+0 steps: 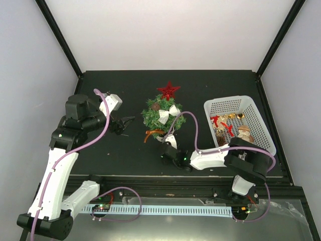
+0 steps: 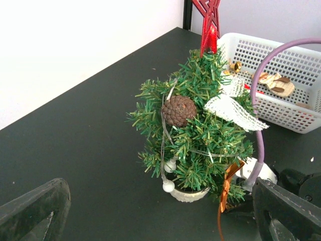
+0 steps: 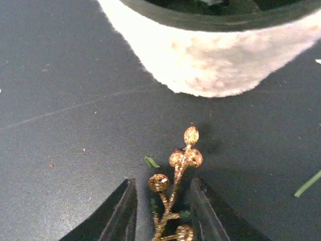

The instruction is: Decorate the small christmas tree

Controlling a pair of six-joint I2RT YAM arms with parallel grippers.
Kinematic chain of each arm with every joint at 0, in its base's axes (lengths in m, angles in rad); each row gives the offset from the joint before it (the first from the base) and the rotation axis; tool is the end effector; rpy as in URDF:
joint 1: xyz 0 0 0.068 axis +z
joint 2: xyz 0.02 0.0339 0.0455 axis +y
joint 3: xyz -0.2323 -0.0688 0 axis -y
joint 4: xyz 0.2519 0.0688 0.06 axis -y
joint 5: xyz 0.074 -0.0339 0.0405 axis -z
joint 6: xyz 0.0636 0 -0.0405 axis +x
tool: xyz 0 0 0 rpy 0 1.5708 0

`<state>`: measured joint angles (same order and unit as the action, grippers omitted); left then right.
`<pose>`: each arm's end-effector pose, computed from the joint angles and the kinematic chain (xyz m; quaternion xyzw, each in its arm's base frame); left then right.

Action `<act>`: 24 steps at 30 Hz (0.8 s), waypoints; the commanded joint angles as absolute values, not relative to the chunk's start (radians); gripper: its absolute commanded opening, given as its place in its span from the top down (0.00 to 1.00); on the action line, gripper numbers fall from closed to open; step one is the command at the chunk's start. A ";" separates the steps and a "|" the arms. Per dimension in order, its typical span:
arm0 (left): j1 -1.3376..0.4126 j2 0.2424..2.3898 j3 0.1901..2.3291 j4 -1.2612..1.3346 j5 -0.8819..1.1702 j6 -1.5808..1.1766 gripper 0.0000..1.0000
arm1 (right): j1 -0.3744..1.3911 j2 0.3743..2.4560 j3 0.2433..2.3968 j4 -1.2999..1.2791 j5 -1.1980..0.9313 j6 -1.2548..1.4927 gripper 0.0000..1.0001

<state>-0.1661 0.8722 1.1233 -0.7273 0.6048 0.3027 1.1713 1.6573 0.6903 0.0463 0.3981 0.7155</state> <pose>0.2031 -0.0707 0.3542 0.3401 0.7569 -0.2198 0.5130 0.1444 0.2785 0.0661 -0.1484 0.9192 0.1434 0.3355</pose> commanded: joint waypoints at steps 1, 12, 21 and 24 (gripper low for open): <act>-0.160 0.862 1.131 -0.712 0.599 0.291 0.01 | 1.174 1.689 0.740 0.011 0.415 0.719 0.70; -0.160 0.853 1.129 -0.711 0.601 0.291 0.01 | 1.173 1.716 0.780 -0.074 0.376 0.748 0.70; -0.160 0.851 1.132 -0.709 0.600 0.288 0.01 | 1.174 1.700 0.781 -0.115 0.369 0.769 0.82; -0.160 0.849 1.132 -0.709 0.599 0.288 0.01 | 1.174 1.678 0.768 -0.122 0.369 0.777 0.84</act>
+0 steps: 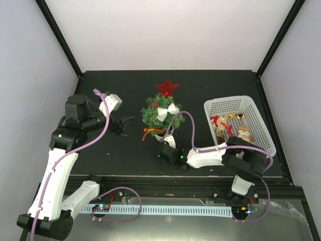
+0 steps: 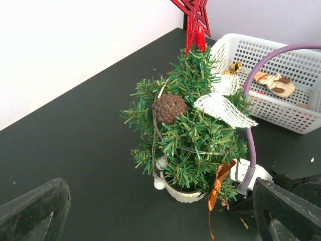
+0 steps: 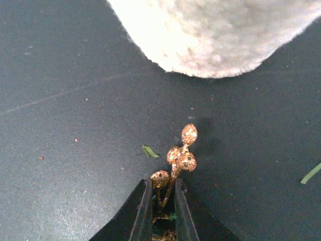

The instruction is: Decorate the small christmas tree

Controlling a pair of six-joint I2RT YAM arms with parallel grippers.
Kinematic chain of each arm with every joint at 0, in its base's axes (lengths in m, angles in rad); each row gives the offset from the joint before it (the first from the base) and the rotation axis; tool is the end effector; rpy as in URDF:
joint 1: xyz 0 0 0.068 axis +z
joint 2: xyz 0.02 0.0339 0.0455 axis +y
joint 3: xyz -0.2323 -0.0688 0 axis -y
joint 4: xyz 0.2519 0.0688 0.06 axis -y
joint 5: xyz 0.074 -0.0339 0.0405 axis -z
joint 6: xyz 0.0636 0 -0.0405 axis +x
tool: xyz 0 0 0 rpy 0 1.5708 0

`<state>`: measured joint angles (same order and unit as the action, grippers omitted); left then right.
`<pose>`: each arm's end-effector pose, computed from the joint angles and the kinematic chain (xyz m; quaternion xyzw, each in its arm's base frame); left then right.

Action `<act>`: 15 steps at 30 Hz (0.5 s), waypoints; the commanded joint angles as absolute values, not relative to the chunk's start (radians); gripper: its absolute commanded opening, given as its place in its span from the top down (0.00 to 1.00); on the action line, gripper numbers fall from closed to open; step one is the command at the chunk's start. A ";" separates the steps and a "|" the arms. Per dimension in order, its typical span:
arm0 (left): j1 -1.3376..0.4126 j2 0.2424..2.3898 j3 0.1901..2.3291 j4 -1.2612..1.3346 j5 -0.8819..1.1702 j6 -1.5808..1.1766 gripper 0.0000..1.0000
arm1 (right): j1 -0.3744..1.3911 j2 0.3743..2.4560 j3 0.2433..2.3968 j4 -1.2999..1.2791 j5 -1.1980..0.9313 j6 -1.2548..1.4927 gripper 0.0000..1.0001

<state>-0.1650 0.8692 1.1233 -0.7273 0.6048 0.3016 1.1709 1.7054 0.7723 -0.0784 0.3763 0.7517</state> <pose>0.2024 -0.0704 0.3548 0.3394 0.7565 -0.2195 0.5142 0.1461 0.2857 0.0642 -0.1460 0.9343 0.1194 0.3026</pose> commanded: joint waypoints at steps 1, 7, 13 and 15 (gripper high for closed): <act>-0.160 0.848 1.132 -0.709 0.599 0.288 0.01 | 1.174 1.670 0.762 -0.124 0.370 0.781 0.84; -0.160 0.850 1.133 -0.709 0.598 0.285 0.01 | 1.174 1.599 0.728 -0.143 0.368 0.804 0.85; -0.160 0.856 1.134 -0.711 0.597 0.288 0.01 | 1.174 1.518 0.680 -0.159 0.371 0.830 0.85; -0.160 0.859 1.134 -0.711 0.596 0.288 0.01 | 1.174 1.495 0.670 -0.167 0.373 0.837 0.85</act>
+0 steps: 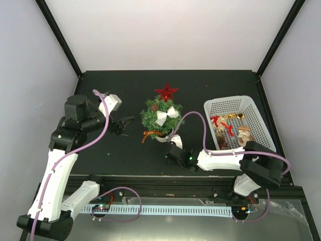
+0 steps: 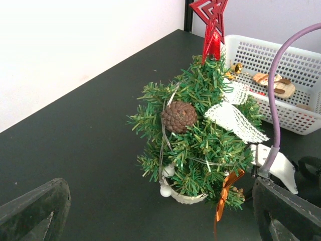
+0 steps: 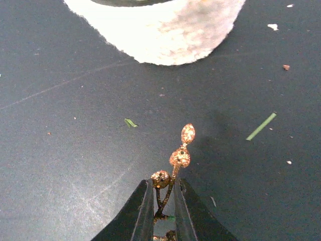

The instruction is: Decorate the small christmas tree

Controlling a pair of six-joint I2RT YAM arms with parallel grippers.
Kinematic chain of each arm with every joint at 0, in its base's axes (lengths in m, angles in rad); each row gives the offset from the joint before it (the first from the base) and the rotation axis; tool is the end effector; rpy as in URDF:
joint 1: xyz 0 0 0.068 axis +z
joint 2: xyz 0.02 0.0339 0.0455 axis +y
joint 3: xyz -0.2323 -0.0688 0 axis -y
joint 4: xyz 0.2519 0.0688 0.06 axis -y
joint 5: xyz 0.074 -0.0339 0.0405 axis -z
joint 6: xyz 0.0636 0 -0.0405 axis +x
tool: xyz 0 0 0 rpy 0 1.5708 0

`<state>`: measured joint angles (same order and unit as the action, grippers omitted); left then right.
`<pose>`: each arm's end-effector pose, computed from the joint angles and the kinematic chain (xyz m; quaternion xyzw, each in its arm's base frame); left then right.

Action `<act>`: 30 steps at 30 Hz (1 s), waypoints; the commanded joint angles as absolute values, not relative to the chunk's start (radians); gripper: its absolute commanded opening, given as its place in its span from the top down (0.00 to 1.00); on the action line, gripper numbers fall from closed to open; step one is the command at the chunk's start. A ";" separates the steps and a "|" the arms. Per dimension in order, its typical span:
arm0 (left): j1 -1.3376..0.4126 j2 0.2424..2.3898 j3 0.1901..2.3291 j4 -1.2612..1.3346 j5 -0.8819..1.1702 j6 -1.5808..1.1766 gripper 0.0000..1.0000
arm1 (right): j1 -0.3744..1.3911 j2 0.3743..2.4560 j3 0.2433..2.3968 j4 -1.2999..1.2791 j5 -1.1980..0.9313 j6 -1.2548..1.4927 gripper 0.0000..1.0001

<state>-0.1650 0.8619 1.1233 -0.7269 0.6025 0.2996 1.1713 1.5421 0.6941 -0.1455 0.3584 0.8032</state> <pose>0.2008 -0.0700 0.3562 0.3387 0.7551 -0.2183 0.5172 0.1364 0.2657 0.0846 -0.1228 0.9366 0.1396 0.2969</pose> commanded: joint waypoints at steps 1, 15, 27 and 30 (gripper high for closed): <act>-0.160 0.860 1.134 -0.711 0.599 0.288 0.01 | 1.174 1.483 0.664 -0.170 0.376 0.840 0.85; -0.212 0.942 1.129 -0.874 0.644 0.447 0.01 | 1.174 1.349 0.631 -0.260 0.434 0.863 0.85; -0.481 0.982 1.089 -0.978 0.668 0.597 0.02 | 1.162 1.224 0.612 -0.394 0.523 0.912 0.85; -0.562 1.017 1.067 -0.971 0.640 0.624 0.02 | 1.148 1.177 0.601 -0.413 0.536 0.918 0.85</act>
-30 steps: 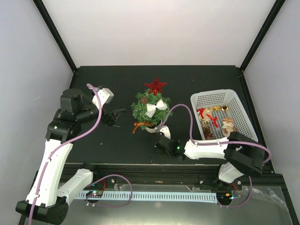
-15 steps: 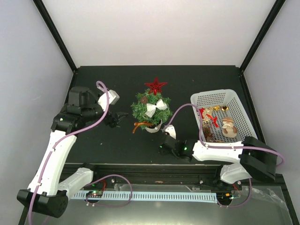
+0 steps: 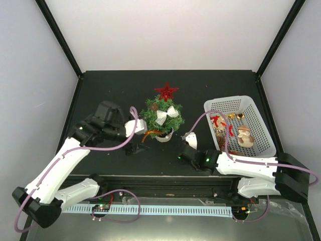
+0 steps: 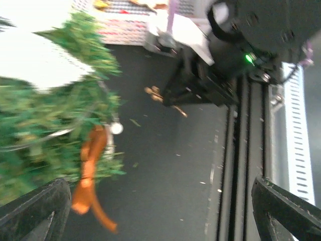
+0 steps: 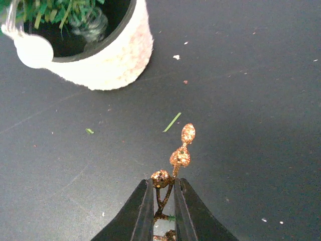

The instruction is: Decorate the small christmas tree

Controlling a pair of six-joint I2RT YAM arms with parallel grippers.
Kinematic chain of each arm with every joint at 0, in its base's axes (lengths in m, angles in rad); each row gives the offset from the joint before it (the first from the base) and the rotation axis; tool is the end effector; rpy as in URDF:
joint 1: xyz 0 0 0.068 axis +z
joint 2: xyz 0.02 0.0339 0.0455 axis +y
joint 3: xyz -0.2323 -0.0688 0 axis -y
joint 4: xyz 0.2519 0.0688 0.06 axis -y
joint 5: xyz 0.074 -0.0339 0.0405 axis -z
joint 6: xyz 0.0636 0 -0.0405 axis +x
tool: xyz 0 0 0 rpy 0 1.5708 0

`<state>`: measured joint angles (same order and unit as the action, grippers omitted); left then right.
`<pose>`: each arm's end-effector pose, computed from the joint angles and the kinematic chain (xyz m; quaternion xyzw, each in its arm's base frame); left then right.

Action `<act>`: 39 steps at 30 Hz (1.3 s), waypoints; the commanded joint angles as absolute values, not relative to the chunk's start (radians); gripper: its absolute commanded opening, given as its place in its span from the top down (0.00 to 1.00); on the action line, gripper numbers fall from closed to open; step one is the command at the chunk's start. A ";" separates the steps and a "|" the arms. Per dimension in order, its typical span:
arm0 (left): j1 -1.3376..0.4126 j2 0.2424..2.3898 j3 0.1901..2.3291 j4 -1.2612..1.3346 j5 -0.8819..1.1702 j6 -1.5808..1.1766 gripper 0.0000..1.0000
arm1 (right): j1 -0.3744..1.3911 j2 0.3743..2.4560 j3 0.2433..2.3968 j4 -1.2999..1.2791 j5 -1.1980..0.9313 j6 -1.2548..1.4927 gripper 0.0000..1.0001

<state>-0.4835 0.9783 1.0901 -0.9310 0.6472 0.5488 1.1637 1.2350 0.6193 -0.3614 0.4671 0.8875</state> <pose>0.1761 -0.1358 0.3028 0.5368 0.7094 -0.2843 0.3574 0.1280 0.2246 0.1279 -0.0610 0.9308 0.1285 0.3368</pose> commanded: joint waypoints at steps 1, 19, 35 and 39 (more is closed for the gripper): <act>-0.581 1.034 1.065 -0.966 0.629 0.630 0.02 | 1.143 1.163 0.597 -0.414 0.536 0.918 0.85; -0.730 1.267 1.082 -0.878 0.576 0.624 0.04 | 1.118 1.121 0.552 -0.375 0.512 0.923 0.84; -0.741 1.333 1.042 -0.779 0.337 0.615 0.04 | 1.103 1.102 0.526 -0.346 0.500 0.918 0.84; -0.737 1.308 1.022 -0.760 0.305 0.607 0.04 | 1.100 1.101 0.520 -0.344 0.499 0.918 0.84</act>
<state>-0.7399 1.3388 1.0374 -0.8009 0.3664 0.6235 1.1080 1.1152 0.5346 -0.3660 0.4877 0.9043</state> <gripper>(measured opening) 0.962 0.158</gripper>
